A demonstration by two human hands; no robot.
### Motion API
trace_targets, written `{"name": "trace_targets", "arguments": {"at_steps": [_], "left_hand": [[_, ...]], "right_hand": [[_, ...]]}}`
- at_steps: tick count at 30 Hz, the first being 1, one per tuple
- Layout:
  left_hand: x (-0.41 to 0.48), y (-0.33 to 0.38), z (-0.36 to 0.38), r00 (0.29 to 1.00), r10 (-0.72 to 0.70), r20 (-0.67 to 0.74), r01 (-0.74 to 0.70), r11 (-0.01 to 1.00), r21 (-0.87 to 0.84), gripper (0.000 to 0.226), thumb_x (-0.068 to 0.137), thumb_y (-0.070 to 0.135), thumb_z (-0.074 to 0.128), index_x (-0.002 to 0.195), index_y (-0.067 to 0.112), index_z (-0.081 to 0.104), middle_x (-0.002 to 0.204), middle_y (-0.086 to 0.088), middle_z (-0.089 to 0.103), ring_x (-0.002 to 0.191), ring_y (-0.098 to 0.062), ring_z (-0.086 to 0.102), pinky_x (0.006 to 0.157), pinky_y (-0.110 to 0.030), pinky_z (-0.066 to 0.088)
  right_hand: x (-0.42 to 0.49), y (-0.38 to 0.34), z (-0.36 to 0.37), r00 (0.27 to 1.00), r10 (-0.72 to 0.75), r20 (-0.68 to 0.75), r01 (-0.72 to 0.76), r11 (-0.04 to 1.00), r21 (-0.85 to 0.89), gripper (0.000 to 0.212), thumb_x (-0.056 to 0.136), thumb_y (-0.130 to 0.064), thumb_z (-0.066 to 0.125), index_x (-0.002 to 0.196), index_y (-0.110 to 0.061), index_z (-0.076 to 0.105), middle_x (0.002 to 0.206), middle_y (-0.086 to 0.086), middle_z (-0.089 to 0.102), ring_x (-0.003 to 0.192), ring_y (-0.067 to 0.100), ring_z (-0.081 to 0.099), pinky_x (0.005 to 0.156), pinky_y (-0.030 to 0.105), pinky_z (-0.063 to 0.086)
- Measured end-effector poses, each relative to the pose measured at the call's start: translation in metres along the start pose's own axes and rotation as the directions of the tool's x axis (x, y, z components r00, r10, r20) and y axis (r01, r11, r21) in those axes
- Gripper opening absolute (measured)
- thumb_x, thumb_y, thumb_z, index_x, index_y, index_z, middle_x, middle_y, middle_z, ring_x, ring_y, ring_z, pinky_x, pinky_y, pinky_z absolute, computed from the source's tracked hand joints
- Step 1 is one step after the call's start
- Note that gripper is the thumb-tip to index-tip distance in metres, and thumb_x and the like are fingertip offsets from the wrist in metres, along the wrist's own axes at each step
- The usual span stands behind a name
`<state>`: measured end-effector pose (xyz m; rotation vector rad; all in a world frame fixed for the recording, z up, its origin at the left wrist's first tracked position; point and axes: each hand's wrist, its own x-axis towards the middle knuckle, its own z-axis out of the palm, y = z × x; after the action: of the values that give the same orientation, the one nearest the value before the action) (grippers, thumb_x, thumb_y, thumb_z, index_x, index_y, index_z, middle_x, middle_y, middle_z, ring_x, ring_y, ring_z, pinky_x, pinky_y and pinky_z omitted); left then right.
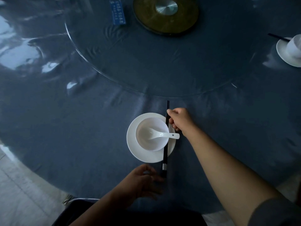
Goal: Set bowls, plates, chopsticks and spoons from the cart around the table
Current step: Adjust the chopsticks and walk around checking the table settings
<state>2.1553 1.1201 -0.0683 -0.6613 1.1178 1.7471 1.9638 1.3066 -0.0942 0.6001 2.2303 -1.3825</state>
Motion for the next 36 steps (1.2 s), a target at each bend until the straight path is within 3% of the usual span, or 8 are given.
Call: {"name": "trace_targets", "arguments": {"at_steps": [6,10,12,15,19,27,31,36], "left_hand": [[-0.003,0.046,-0.034,0.964,0.094,-0.249,0.077,0.796,0.601,0.016,0.094,0.001,0.046,0.095,0.006,0.061,0.079,-0.018,0.067,0.060,-0.027,0.068,0.051,-0.031,0.054],[0.005,0.083,-0.072,0.708,0.603,-0.367,0.084,0.444,0.892,0.012,0.093,0.019,0.055,0.091,0.008,0.061,0.078,-0.011,0.070,0.071,-0.034,0.066,0.065,-0.041,0.054],[0.013,0.095,-0.078,0.659,0.666,-0.350,0.004,0.462,0.887,0.013,0.091,0.019,0.060,0.103,0.014,0.058,0.082,-0.007,0.069,0.069,-0.029,0.064,0.066,-0.041,0.054],[0.031,0.103,-0.073,0.700,0.633,-0.330,-0.133,0.570,0.811,0.026,0.088,0.017,0.068,0.113,0.020,0.060,0.089,-0.004,0.067,0.065,-0.026,0.066,0.063,-0.037,0.058],[0.044,0.096,-0.063,0.643,0.708,-0.292,-0.122,0.471,0.874,0.031,0.080,0.019,0.070,0.109,0.029,0.062,0.087,0.007,0.065,0.079,-0.024,0.063,0.069,-0.032,0.050],[0.045,0.089,-0.066,0.623,0.753,-0.211,-0.176,0.398,0.900,0.038,0.083,0.013,0.067,0.119,0.024,0.065,0.100,-0.004,0.070,0.085,-0.026,0.061,0.073,-0.032,0.048],[0.036,0.098,-0.066,0.692,0.705,-0.156,-0.193,0.389,0.901,0.031,0.081,0.019,0.064,0.111,0.029,0.064,0.091,-0.001,0.067,0.079,-0.029,0.066,0.066,-0.048,0.060],[0.013,0.096,-0.065,0.693,0.696,-0.185,-0.109,0.356,0.928,0.026,0.086,0.016,0.064,0.111,0.024,0.066,0.080,0.004,0.068,0.068,-0.023,0.068,0.067,-0.041,0.060]], "right_hand": [[-0.020,0.021,-0.010,0.994,-0.040,-0.103,0.036,0.999,-0.040,0.032,0.093,-0.035,0.055,0.079,-0.006,0.061,0.053,0.002,0.058,0.040,0.016,0.048,0.047,0.029,0.038],[-0.038,0.046,-0.017,0.986,-0.065,-0.153,0.049,0.993,-0.108,0.022,0.092,-0.029,0.058,0.073,-0.019,0.059,0.056,0.000,0.060,0.045,0.016,0.051,0.050,0.030,0.040],[-0.048,0.059,-0.012,0.990,-0.057,-0.128,0.037,0.987,-0.157,0.016,0.089,-0.024,0.060,0.073,-0.022,0.059,0.057,-0.001,0.063,0.041,0.009,0.052,0.043,0.025,0.039],[-0.060,0.071,-0.001,0.996,-0.055,-0.072,0.042,0.985,-0.168,0.020,0.086,-0.016,0.061,0.069,-0.024,0.056,0.058,0.001,0.061,0.039,0.009,0.050,0.039,0.025,0.038],[-0.066,0.074,0.003,0.991,-0.095,-0.091,0.068,0.962,-0.266,0.030,0.092,-0.018,0.057,0.064,-0.019,0.048,0.061,0.009,0.061,0.057,0.028,0.057,0.054,0.042,0.049],[-0.077,0.074,0.005,0.991,-0.089,-0.104,0.059,0.963,-0.264,0.029,0.094,-0.017,0.056,0.066,-0.017,0.050,0.058,0.008,0.059,0.048,0.026,0.058,0.046,0.035,0.046],[-0.087,0.070,0.000,0.992,-0.051,-0.116,0.032,0.986,-0.163,0.027,0.096,-0.018,0.059,0.069,-0.013,0.059,0.052,0.006,0.061,0.034,0.015,0.057,0.036,0.027,0.046],[-0.106,0.052,-0.031,0.991,-0.089,-0.103,0.070,0.983,-0.172,0.023,0.095,-0.022,0.057,0.074,-0.016,0.061,0.058,0.006,0.065,0.039,0.015,0.060,0.041,0.029,0.051]]}}
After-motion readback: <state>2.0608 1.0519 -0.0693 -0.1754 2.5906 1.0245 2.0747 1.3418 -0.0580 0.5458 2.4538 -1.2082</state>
